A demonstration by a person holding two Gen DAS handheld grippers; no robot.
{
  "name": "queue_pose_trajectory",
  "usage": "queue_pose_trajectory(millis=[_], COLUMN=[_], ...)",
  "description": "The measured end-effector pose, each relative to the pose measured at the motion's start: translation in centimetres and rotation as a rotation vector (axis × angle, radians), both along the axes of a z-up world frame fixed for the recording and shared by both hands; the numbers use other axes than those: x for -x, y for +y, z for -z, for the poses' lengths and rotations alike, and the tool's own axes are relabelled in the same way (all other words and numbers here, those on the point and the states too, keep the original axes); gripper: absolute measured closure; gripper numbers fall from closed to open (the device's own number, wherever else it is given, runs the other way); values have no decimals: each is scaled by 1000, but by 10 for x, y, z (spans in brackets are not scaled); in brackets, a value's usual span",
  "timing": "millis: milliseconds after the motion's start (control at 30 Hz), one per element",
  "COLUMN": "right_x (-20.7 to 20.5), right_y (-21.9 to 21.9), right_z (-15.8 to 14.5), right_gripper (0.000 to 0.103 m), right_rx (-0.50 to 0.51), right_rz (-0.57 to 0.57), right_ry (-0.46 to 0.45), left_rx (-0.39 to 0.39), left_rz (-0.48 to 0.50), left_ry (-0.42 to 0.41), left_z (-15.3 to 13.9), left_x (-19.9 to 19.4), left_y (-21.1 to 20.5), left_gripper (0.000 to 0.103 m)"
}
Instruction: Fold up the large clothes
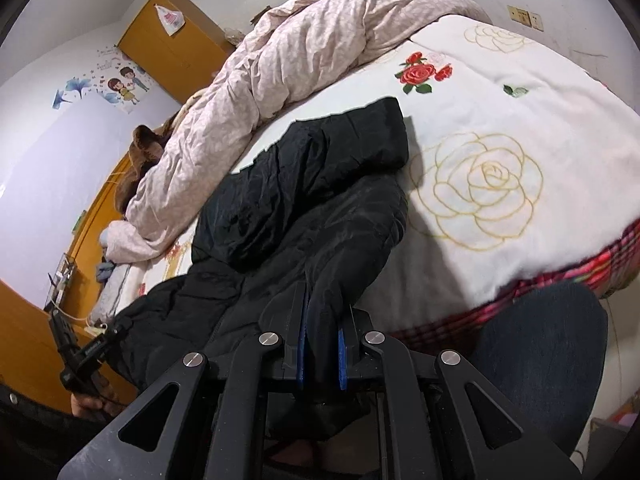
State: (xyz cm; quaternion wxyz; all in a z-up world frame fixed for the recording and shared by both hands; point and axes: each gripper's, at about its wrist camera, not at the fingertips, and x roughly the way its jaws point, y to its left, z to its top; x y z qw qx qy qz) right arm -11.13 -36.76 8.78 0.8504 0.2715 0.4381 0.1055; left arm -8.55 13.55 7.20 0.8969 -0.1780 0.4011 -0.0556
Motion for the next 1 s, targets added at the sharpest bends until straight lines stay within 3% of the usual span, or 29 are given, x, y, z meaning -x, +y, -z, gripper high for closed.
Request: queue_pose_trajectory(millis=[267, 500, 600, 800, 933, 1000], right_x=[-67, -176, -241, -336, -360, -364], right_y=[-3, -2, -1, -2, -2, -6], right_z=[-37, -47, -31, 31, 68, 76], right_gripper=[92, 91, 90, 86, 82, 80], right_rx=[-53, -29, -3, 26, -10, -44], right_rz=[38, 67, 68, 52, 60, 61], right_ry=[-111, -103, -32, 127, 185, 196], left_rx=[50, 34, 19, 9, 26, 32], left_rz=[-41, -78, -91, -123, -126, -124], left_ry=[-80, -84, -47, 90, 143, 145], left_z=[-33, -44, -29, 37, 73, 78], left_x=[-59, -171, -225, -310, -332, -335], left_y=[13, 15, 15, 17, 17, 16], left_gripper=[87, 86, 84, 79, 75, 73])
